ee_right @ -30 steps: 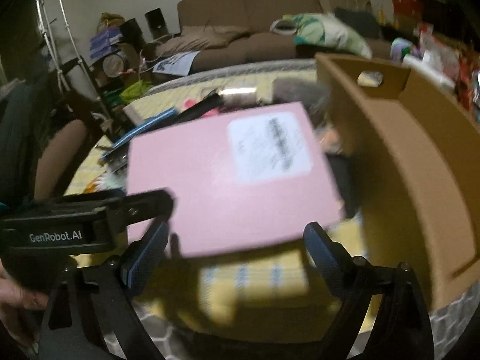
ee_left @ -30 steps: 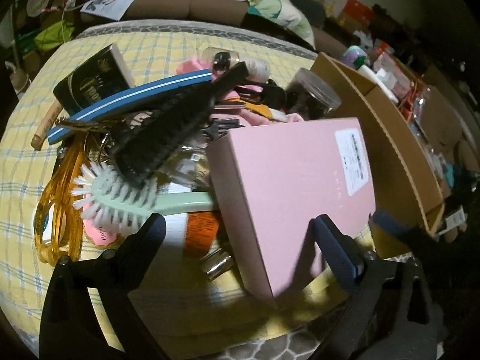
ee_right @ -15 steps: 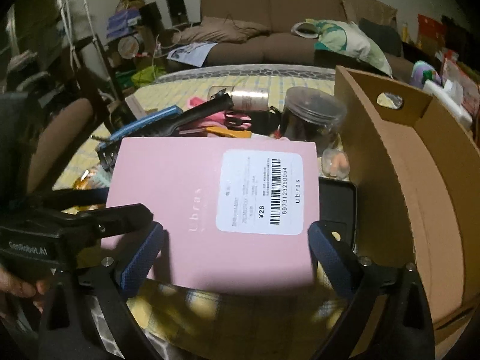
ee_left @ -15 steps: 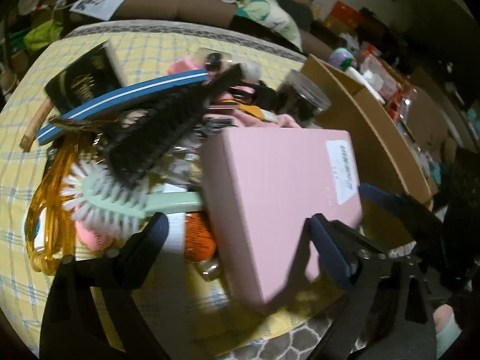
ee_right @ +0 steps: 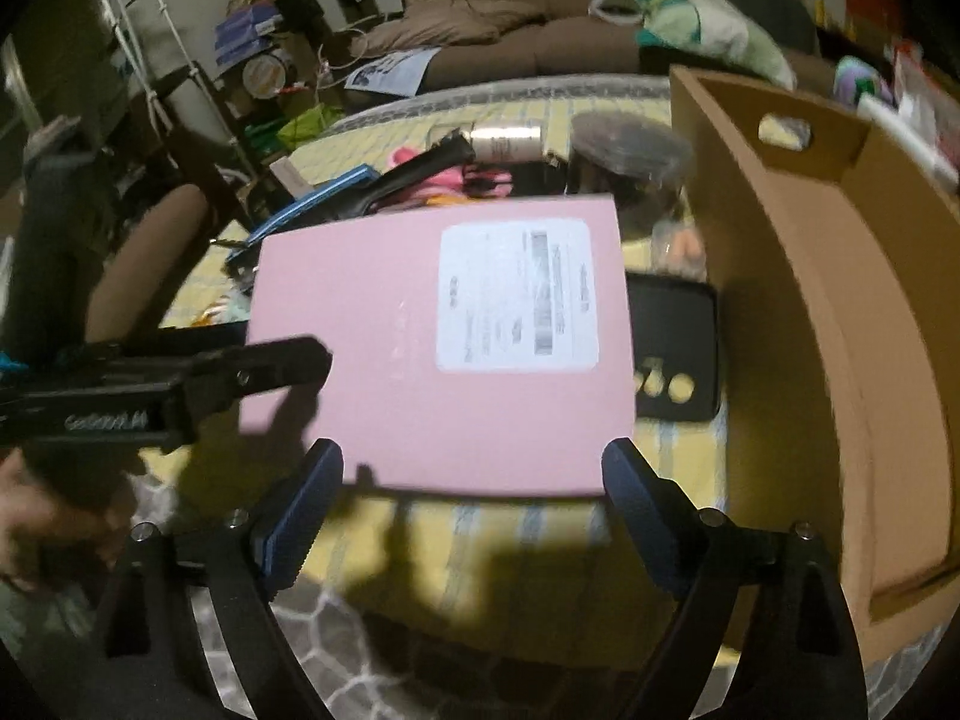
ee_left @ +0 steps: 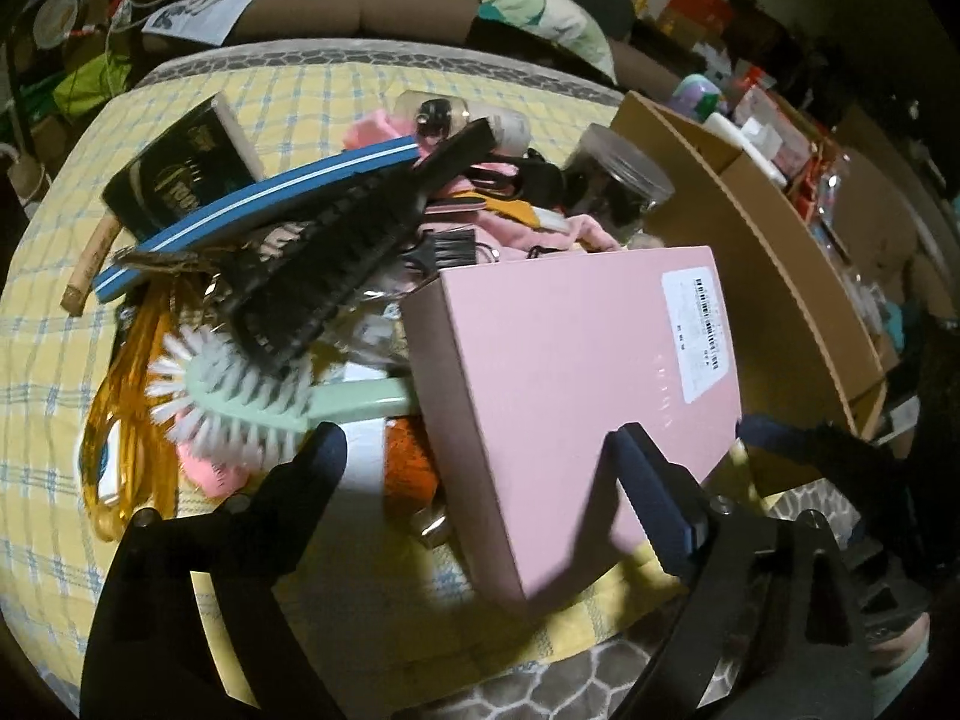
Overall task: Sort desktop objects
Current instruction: 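Close the right tool on the pink box's edge, then lift the pink box with the right tool and carry it toward the cardboard box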
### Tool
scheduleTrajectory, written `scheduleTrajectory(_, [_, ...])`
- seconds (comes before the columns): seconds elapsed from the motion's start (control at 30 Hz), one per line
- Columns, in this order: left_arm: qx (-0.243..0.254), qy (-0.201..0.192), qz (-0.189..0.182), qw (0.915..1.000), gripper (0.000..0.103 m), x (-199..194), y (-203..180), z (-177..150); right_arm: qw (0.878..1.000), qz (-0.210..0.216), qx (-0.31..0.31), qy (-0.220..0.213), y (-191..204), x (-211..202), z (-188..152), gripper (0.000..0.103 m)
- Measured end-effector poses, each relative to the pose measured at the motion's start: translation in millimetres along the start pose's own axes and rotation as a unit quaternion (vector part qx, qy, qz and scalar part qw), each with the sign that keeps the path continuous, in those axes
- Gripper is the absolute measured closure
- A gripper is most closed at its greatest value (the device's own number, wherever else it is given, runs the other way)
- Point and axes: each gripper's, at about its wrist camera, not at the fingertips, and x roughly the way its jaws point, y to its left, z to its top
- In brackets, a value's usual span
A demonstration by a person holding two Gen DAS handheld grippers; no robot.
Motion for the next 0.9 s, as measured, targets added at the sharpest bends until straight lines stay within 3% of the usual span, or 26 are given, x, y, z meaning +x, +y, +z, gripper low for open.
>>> scheduleTrajectory(0.07, [-0.012, -0.004, 0.001, 0.9999, 0.029, -10, 5, -6, 1.0, 0.016, 0.01, 0.001, 1, -6, -3, 0.012])
scheduleTrajectory(0.17, [-0.043, -0.021, -0.019, 0.9987, 0.028, -34, 14, -24, 0.999, 0.018, -0.02, -0.02, 7, -26, 12, 0.012])
scheduleTrajectory(0.3, [-0.063, -0.031, -0.049, 0.9963, 0.027, -48, 7, -54, 0.997, -0.016, -0.066, -0.028, 12, -35, 67, 0.009])
scheduleTrajectory(0.47, [-0.094, -0.053, -0.066, 0.992, 0.027, -51, -7, -79, 0.997, -0.037, -0.06, 0.019, -1, 8, 116, 0.011])
scheduleTrajectory(0.53, [-0.102, -0.059, -0.067, 0.9908, 0.027, -51, -10, -87, 0.998, -0.036, -0.039, 0.044, -13, 26, 122, 0.018])
scheduleTrajectory(0.63, [-0.099, -0.049, -0.071, 0.9913, 0.027, -40, -13, -94, 0.997, -0.022, -0.004, 0.068, -26, 44, 118, 0.018])
scheduleTrajectory(0.73, [-0.089, -0.041, -0.057, 0.9935, 0.027, -22, -14, -90, 0.998, -0.026, -0.012, 0.063, -20, 43, 113, 0.019])
scheduleTrajectory(0.77, [-0.092, -0.041, -0.058, 0.9932, 0.028, -17, -13, -88, 0.997, -0.023, -0.013, 0.067, -18, 43, 111, 0.025])
scheduleTrajectory(0.83, [-0.096, -0.036, -0.061, 0.9929, 0.028, -6, -12, -82, 0.996, 0.011, 0.007, 0.086, -20, 44, 111, 0.031])
scheduleTrajectory(0.9, [-0.083, -0.036, -0.058, 0.9942, 0.026, -2, -16, -82, 0.994, 0.016, 0.015, 0.106, -17, 45, 106, 0.032])
